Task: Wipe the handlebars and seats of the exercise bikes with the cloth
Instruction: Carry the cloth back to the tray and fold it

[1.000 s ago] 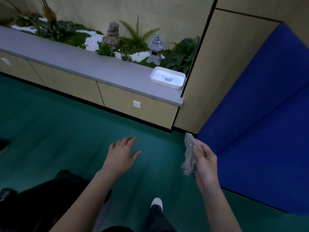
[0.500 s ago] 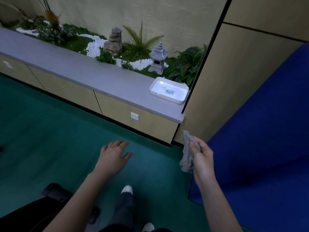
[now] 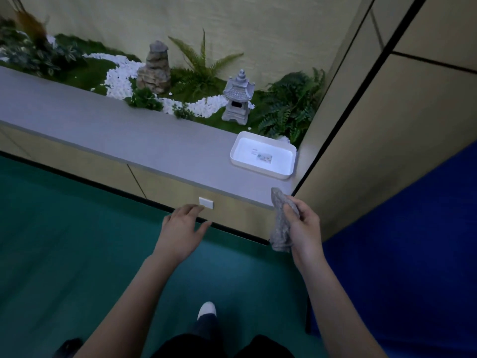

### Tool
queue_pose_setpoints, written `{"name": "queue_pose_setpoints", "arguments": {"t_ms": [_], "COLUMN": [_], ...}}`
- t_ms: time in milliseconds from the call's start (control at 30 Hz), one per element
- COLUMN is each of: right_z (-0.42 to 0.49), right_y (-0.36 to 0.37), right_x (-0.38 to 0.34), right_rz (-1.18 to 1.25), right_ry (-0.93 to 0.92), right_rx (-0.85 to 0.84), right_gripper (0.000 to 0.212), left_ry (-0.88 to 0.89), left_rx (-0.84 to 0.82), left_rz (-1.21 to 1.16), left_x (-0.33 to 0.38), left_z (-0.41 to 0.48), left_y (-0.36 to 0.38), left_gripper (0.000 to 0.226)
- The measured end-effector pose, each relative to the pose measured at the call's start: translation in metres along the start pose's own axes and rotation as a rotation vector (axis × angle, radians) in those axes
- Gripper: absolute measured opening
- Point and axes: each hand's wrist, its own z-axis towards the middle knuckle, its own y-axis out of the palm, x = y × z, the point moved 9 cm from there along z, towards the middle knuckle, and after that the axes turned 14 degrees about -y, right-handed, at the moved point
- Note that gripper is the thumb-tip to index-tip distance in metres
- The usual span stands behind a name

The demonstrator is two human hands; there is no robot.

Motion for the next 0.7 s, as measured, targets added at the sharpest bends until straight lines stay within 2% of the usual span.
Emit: {"name": "queue_pose_setpoints", "arguments": {"t_ms": [233, 700], "right_z": [0.054, 0.202], "right_y": [0.039, 0.084], "right_x": [0.005, 0.03], "right_rz": [-0.021, -0.009], "right_ry": [-0.006, 0.029], "right_rx": [0.032, -0.044], "right_gripper": [0.02, 0.018], "left_ry": [-0.001, -0.082], "left_rx": [-0.037, -0.044], "left_rz": [-0.033, -0.088], "left_x": [-0.006, 0.03], "left_z": [0.072, 0.198], "left_y": [-0.016, -0.033], "left_gripper": [0.048, 0.047]}}
